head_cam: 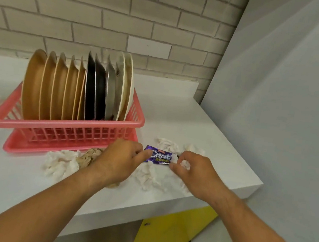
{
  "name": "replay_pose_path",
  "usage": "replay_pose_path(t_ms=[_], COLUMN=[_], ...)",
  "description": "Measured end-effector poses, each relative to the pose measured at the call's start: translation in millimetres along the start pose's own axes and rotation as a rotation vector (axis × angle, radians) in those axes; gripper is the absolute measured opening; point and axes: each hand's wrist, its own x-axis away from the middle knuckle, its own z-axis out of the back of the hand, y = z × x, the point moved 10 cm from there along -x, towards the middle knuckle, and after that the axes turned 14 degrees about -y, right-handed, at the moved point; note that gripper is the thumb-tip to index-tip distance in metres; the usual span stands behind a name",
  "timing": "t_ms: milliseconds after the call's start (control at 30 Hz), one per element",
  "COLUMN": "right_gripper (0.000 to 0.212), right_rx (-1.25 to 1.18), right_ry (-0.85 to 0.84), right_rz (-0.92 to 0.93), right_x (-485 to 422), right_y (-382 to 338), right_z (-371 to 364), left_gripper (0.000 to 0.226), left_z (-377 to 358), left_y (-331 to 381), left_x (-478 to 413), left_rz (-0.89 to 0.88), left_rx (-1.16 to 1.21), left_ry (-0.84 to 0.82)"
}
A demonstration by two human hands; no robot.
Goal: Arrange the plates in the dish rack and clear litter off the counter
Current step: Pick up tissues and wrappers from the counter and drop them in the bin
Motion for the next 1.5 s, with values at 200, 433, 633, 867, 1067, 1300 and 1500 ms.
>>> replay_pose_path(t_ms=[200,433,633,867,1067,1300,1500], right_gripper=[0.02,0.027,0.024,0.025,0.023,0.02,0.017], right_rx=[-0.082,-0.138,-0.151,-0.137,-0.228,-0.222,-0.158], right_ry=[-0.104,-0.083,-0.118,-0.224,-0.272,-0.272,-0.304], right_rz=[-0.023,0.024,0.034,-0.028,-0.136,-0.262,-0.306], right_x=[34.1,82.0,94.5,119.7,134.1,98.9,50.8], right_y=[19.8,45.5,45.7,51.9,101.3,211.2,314.5], right_z=[-51.2,-88.5,-115.1,-183.3,-283.6,-423.8,-542.7], left_gripper=[0.058,0.053,0.051,0.048,0.043,0.029,0.026], left_z=[-38.3,-93.7,-114.1,-148.3,-219.8,-349.7,-456.2], left_y=[-10.6,-10.3,-17.9,-59.6,-135.6,-250.7,-340.5], left_x=[54.5,116.6,157.1,189.7,214.2,237.0,261.9], left_rz=[0.036,0.13,0.203,0.303,0.34,0.391,0.478], left_rx=[0.015,-0.02,-0.034,-0.024,0.021,0.052,0.064], left_ry=[-0.002,-0.001,-0.008,-0.093,-0.212,-0.27,-0.305])
